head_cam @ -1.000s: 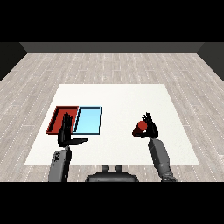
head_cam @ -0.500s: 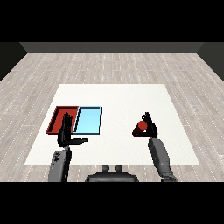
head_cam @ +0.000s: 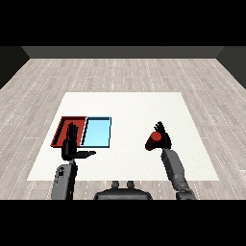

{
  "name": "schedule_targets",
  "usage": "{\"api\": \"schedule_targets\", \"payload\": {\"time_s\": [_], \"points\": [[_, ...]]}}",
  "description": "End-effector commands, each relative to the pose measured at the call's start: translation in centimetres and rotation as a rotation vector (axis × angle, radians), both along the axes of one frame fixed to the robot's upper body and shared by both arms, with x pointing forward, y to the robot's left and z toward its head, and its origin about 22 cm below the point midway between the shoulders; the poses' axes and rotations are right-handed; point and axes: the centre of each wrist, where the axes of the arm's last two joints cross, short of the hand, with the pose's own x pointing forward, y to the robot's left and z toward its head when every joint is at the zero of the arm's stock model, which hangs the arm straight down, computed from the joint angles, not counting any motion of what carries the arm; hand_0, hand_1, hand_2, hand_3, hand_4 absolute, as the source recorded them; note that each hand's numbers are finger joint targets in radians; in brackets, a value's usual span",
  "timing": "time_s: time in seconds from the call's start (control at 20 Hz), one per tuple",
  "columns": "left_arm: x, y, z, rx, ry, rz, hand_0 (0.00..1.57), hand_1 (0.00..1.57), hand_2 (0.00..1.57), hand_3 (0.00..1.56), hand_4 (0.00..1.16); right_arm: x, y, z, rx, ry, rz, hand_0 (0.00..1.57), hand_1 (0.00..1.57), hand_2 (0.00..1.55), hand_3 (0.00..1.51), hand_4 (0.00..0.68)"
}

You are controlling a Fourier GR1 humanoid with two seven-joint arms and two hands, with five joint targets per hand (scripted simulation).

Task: Pick the red can and put it in the red box

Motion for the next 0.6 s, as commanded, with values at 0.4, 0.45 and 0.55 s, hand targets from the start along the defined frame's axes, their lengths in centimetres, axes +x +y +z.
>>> {"api": "schedule_targets", "payload": {"time_s": [0.4,0.45,0.55], "points": [[-1.4,0.8,-0.3,-0.002,0.002,0.007,0.0,0.0,0.0,0.0,0.0,0.7,1.3,1.0,-0.085,0.033,-0.079,1.48,1.48,1.46,1.43,0.655],[-1.1,-1.1,-1.0,0.007,-0.006,0.001,0.0,0.0,0.0,0.0,0.0,0.4,2.6,1.7,-0.09,0.031,-0.074,1.48,1.48,1.47,1.44,0.662],[-0.8,1.4,0.2,-0.009,-0.02,0.006,0.0,0.0,0.0,0.0,0.0,-0.3,0.7,0.7,-0.108,0.044,-0.083,1.5,1.5,1.47,1.44,0.667]]}}
